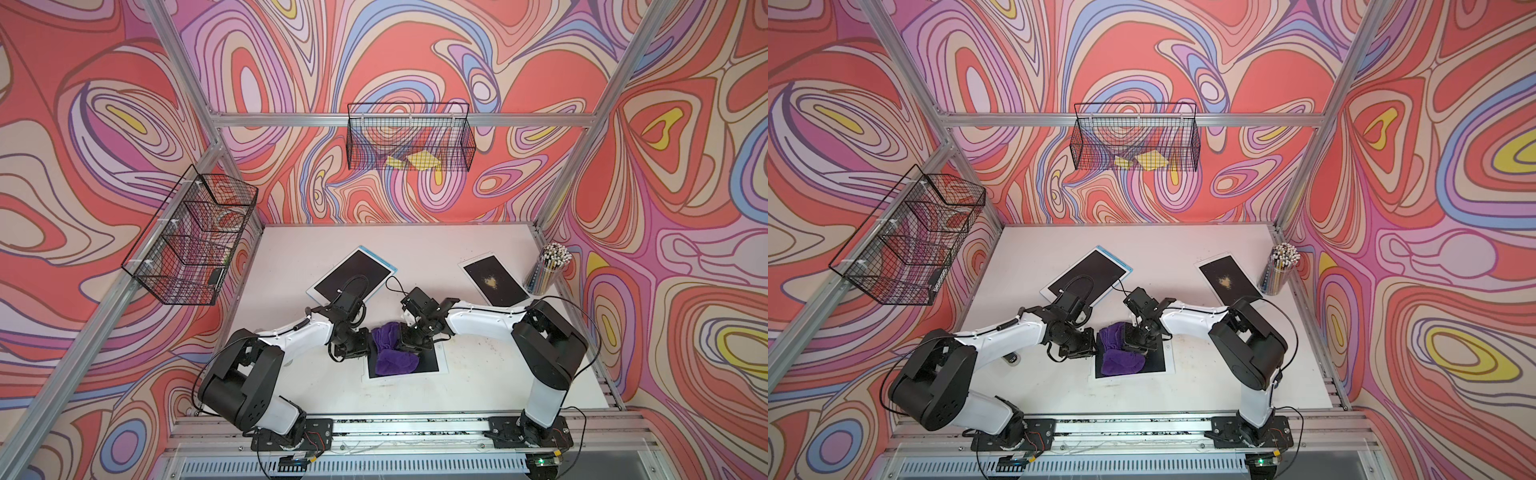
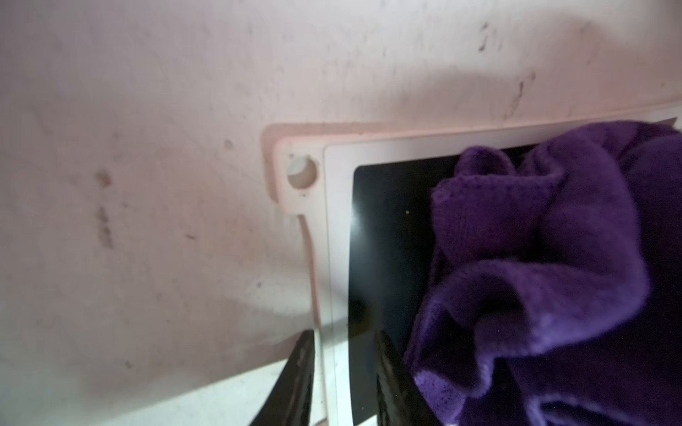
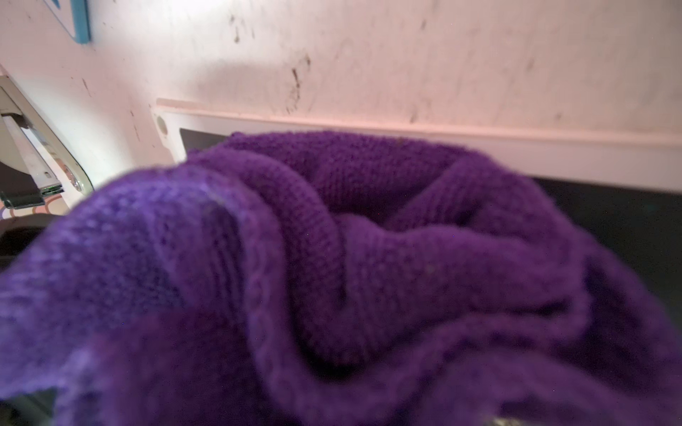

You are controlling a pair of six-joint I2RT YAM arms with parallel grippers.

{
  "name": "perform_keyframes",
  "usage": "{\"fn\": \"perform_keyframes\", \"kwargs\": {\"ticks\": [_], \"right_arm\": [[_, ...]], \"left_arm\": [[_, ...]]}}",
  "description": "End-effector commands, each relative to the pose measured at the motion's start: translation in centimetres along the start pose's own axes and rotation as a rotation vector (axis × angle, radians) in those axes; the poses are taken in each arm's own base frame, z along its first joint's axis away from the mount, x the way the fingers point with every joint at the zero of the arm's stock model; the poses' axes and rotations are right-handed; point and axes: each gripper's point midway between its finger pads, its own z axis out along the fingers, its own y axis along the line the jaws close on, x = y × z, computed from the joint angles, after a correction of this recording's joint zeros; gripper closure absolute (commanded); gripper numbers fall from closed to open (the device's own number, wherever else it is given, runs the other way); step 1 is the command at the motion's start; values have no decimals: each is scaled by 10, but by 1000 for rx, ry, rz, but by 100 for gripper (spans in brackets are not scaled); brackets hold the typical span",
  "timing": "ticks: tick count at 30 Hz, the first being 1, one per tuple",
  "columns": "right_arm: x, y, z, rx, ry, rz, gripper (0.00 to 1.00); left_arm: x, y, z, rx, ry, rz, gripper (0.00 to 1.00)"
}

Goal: Wipe the drawing tablet
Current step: Wipe the dirt from the drawing tablet.

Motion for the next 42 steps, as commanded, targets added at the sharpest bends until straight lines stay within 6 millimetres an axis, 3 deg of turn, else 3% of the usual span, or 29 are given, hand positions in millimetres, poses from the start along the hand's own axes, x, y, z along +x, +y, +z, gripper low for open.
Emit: {"fn": "perform_keyframes", "kwargs": {"ticks": [1, 4, 8, 12, 20, 27, 30, 35, 42], "right_arm": [[7, -28, 22, 79, 18, 8, 100], [9, -28, 23, 74, 29, 2, 100], [9, -27, 24, 69, 30, 0, 100], [9, -26, 22, 64, 26, -5, 100], [12, -28, 22, 60, 26, -6, 100], [9, -25, 1, 94, -6, -42, 100], [13, -37, -2, 145, 5, -58, 100], [23, -78, -13, 285, 21, -34, 100], [24, -134, -74, 424, -96, 87, 100]], "left_arm": [[7, 16, 12, -70, 26, -31, 78], [3, 10, 16, -63, 12, -27, 87], [4, 20, 22, -120, 36, -27, 99], [7, 32, 23, -183, 47, -22, 100], [8, 38, 23, -230, 57, 4, 100], [12, 51, 28, -284, 68, 9, 100], [14, 55, 29, -304, 76, 10, 100], [13, 57, 29, -315, 76, 18, 100], [11, 54, 30, -305, 71, 20, 100]]}}
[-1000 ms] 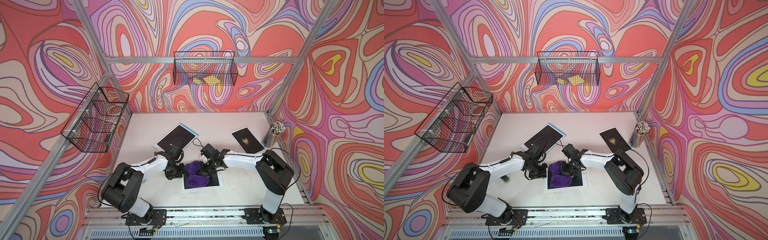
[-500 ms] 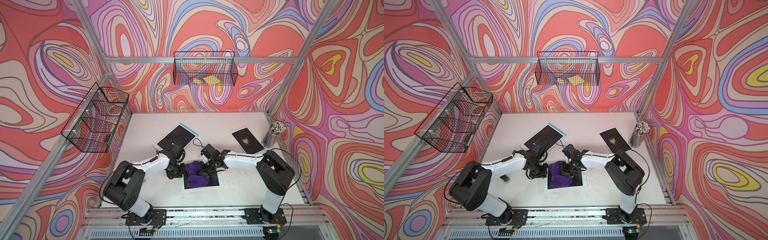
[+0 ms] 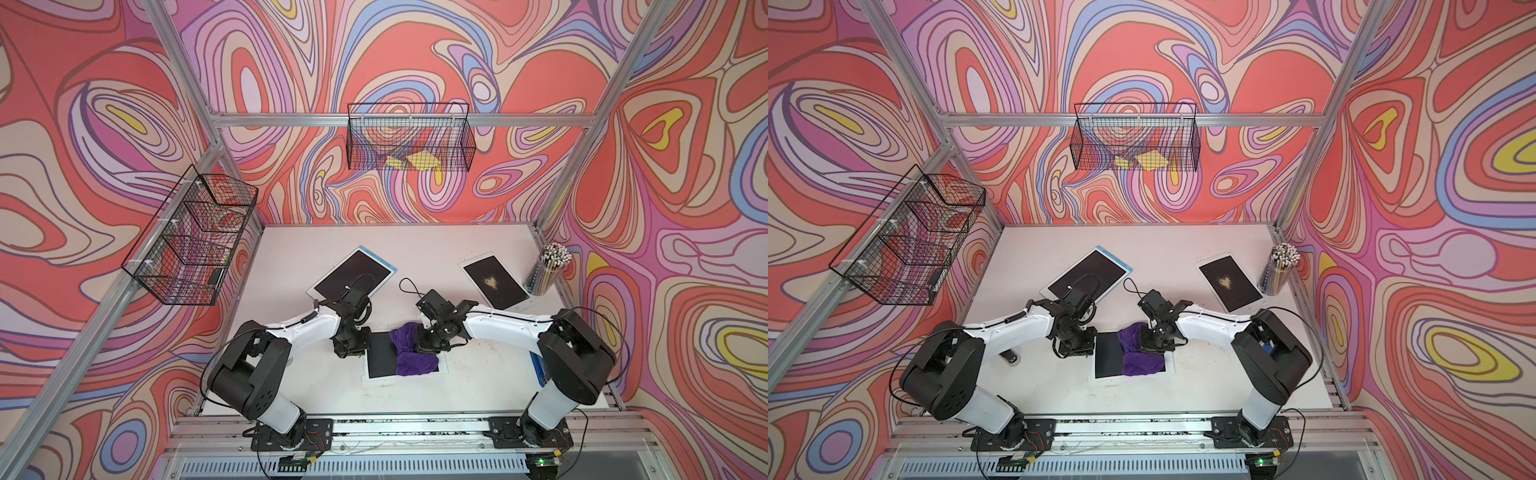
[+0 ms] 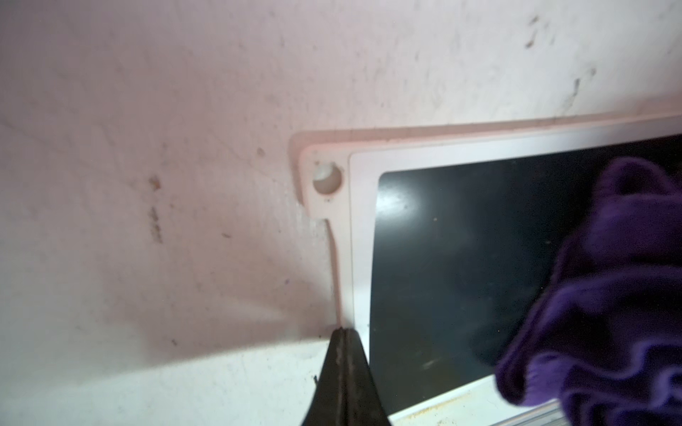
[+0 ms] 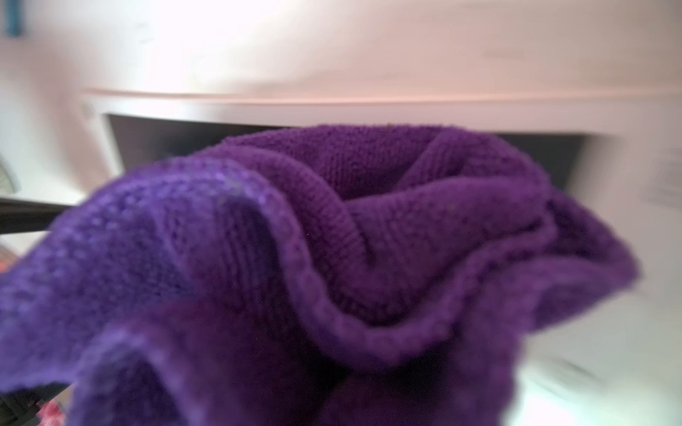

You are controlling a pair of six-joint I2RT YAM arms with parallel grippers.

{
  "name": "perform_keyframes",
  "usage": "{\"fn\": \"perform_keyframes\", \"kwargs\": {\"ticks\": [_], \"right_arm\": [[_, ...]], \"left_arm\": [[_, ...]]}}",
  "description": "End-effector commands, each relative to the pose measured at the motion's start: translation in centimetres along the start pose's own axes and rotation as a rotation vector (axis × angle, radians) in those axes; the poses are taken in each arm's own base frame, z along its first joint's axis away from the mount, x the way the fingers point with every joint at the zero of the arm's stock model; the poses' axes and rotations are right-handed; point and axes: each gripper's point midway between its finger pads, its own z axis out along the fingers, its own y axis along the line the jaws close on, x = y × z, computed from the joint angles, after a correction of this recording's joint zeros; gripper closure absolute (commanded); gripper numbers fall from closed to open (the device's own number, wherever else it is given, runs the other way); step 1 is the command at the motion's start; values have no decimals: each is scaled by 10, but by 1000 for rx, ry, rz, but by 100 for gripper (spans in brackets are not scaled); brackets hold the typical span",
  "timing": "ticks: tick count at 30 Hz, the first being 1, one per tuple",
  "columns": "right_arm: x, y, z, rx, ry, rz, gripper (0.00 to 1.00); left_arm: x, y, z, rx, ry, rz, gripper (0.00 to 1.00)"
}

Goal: Wipe the drawing tablet
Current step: Wipe the dirt from the drawing tablet.

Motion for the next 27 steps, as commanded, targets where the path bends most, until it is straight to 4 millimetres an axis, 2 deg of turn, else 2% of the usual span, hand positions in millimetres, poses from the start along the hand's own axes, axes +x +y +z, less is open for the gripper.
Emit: {"fn": "perform_keyframes", "kwargs": {"ticks": [1, 4, 6, 7, 10, 14, 16, 22, 27], "right_arm": [[14, -76, -21, 250, 0, 95, 100], [12, -109, -51, 352, -47, 171, 100], [10, -121, -69, 409, -85, 190, 100], [8, -120, -76, 415, -103, 188, 100], [-4, -105, -102, 355, -200, 170, 100], [-22, -68, -129, 188, -310, 129, 100], [-26, -52, -127, 120, -296, 93, 100], [-23, 11, -80, -76, -139, -11, 100], [-14, 77, -44, -154, -56, -129, 100]], "left_arm": [[11, 39, 34, -165, 34, 0, 100], [10, 38, 33, -161, 31, 5, 100], [8, 37, 32, -159, 26, 9, 100], [8, 36, 32, -157, 26, 10, 100], [7, 34, 31, -145, 20, 10, 100], [6, 32, 31, -136, 16, 6, 100], [6, 31, 31, -132, 15, 7, 100], [6, 31, 31, -131, 14, 6, 100], [8, 32, 31, -132, 17, 6, 100]]}}
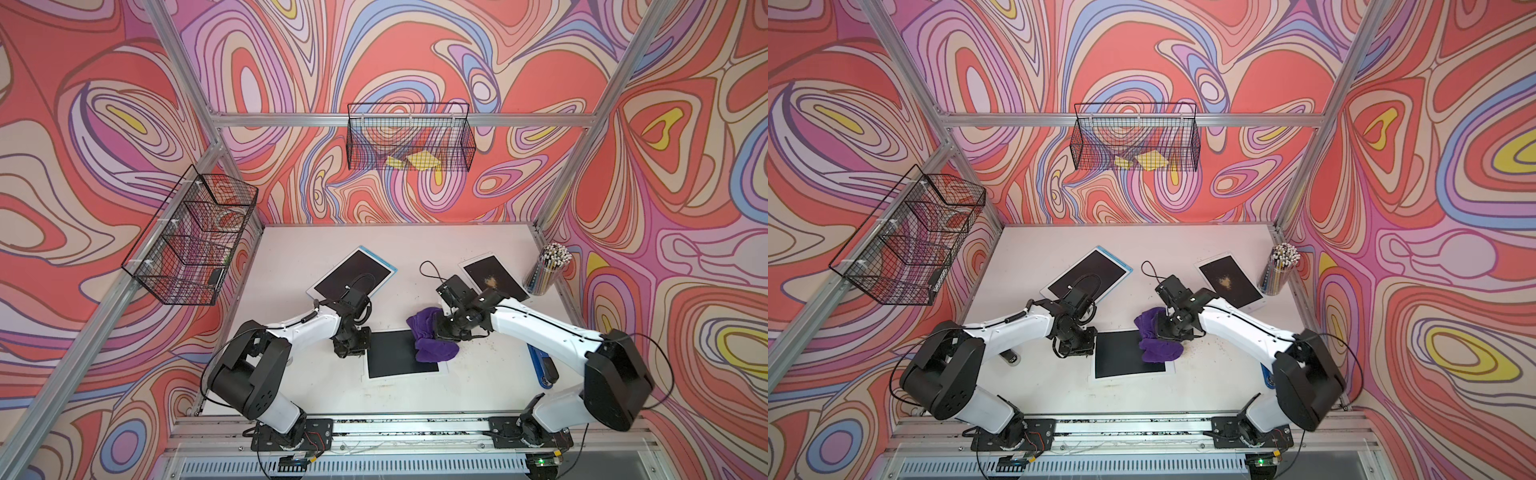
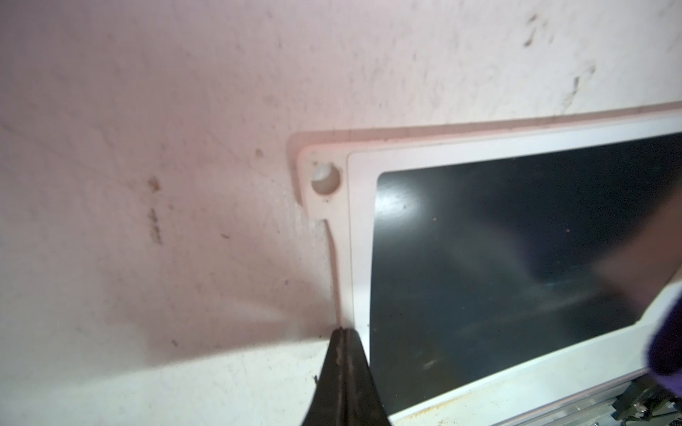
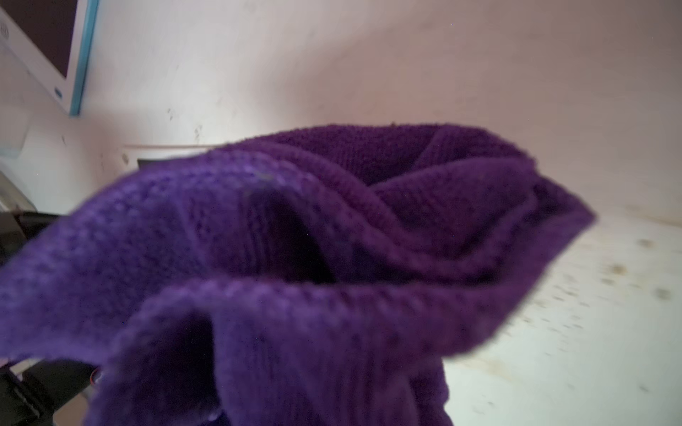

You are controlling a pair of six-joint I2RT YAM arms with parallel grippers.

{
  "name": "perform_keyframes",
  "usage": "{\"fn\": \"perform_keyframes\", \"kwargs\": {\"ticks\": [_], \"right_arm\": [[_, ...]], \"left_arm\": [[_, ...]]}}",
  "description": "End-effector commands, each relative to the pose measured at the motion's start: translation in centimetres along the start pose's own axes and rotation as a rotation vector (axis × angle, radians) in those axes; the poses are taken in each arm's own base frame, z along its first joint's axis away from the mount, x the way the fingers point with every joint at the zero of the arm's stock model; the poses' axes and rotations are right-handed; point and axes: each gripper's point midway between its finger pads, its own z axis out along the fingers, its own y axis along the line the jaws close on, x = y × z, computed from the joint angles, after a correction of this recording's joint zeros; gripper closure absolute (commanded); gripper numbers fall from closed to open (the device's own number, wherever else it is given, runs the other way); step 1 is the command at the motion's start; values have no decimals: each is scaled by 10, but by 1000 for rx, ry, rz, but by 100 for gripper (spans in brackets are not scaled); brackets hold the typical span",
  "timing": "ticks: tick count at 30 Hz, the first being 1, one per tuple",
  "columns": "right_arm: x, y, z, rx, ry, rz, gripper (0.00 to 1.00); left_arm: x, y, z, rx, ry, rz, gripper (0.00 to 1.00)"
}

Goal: Wipe the drawing tablet
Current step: Wipe the dirt from the drawing tablet.

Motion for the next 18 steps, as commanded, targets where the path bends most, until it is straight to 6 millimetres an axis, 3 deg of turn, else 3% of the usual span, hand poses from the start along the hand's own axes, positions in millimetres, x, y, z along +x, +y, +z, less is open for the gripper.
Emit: {"fn": "perform_keyframes", "kwargs": {"ticks": [1, 6, 10, 14, 18], "right_arm": [[-7, 65, 7, -175, -1, -74, 100], [2, 104, 39, -233, 67, -106, 100], [14, 106, 75, -191, 138, -114, 100], [21, 68, 104, -22, 166, -105, 100], [22, 18, 97, 156, 131, -98, 100]], "left_arm": [[8, 32, 32, -131, 19, -2, 100], [8, 33, 32, -137, 19, -1, 100], [9, 33, 33, -133, 22, -4, 100], [8, 32, 34, -132, 22, -3, 100], [8, 33, 33, -134, 23, -1, 100]]}}
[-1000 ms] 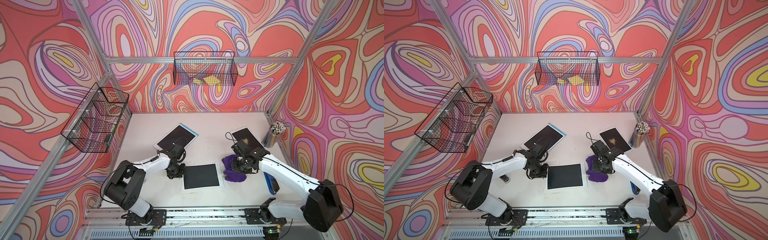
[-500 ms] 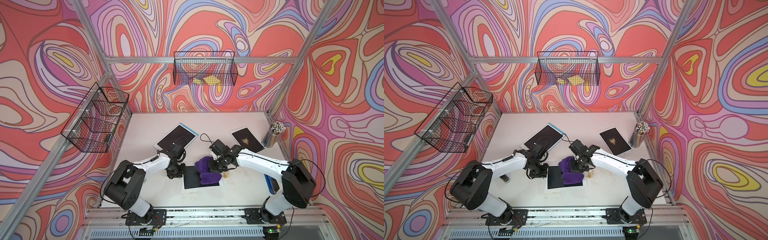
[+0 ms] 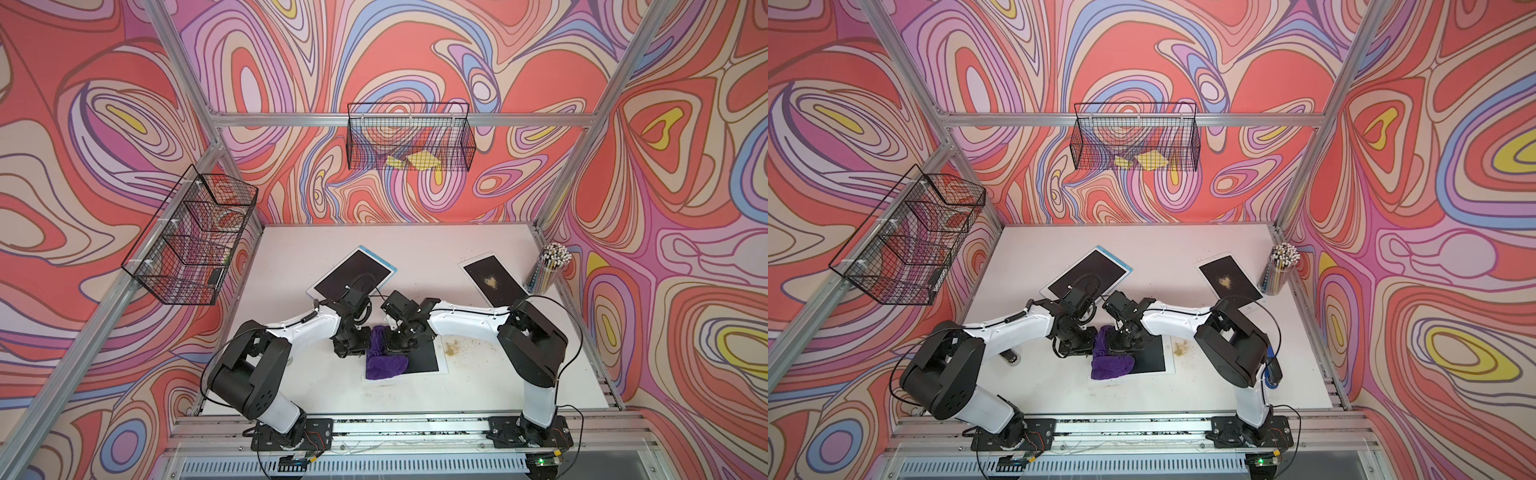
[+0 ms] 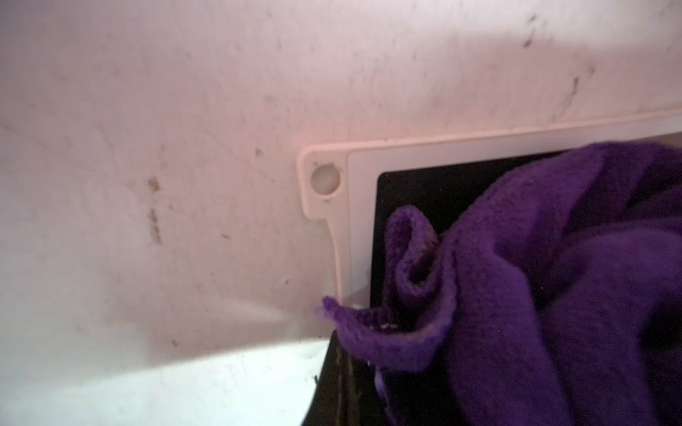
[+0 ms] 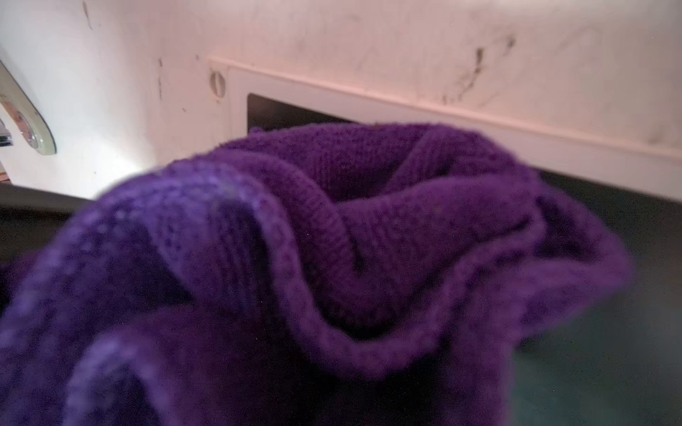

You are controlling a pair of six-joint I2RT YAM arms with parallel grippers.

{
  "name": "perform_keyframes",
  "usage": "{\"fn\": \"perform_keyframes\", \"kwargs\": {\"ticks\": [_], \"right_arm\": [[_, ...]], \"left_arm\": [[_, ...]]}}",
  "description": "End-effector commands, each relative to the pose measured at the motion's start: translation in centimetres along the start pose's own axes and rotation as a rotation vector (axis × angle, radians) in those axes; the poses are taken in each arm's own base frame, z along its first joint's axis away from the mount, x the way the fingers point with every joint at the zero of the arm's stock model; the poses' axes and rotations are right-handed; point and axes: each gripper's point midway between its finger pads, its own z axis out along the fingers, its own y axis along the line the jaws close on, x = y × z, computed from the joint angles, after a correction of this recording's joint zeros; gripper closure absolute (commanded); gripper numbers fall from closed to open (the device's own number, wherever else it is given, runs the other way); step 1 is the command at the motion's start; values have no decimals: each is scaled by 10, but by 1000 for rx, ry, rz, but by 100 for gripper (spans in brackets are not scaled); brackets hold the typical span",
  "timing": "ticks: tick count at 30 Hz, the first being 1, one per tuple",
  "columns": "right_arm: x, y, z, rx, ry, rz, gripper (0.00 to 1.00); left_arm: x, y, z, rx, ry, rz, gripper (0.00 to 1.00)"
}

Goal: Wipe the drawing tablet
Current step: Wipe the dirt from the drawing tablet.

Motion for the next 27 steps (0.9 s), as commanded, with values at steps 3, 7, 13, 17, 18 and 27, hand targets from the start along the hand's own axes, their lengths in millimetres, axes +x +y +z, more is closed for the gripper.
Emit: {"fn": "perform_keyframes", "kwargs": {"ticks": [3, 7, 13, 17, 18, 27], "right_arm": [[24, -100, -20, 326, -9, 80, 100], [38, -145, -50, 331, -14, 186, 100], [47, -195, -116, 334, -131, 324, 100], [19, -154, -177, 212, -341, 256, 100], [12, -140, -188, 152, -391, 236, 100], [-15, -57, -170, -202, -324, 133, 100]], "left_arm": [[8, 33, 33, -136, 23, 4, 100], [8, 33, 33, -136, 23, 7, 100], [8, 32, 33, -130, 18, 7, 100], [8, 32, 32, -128, 17, 9, 100], [8, 32, 33, -127, 17, 9, 100], [8, 32, 32, -128, 14, 8, 100]]}}
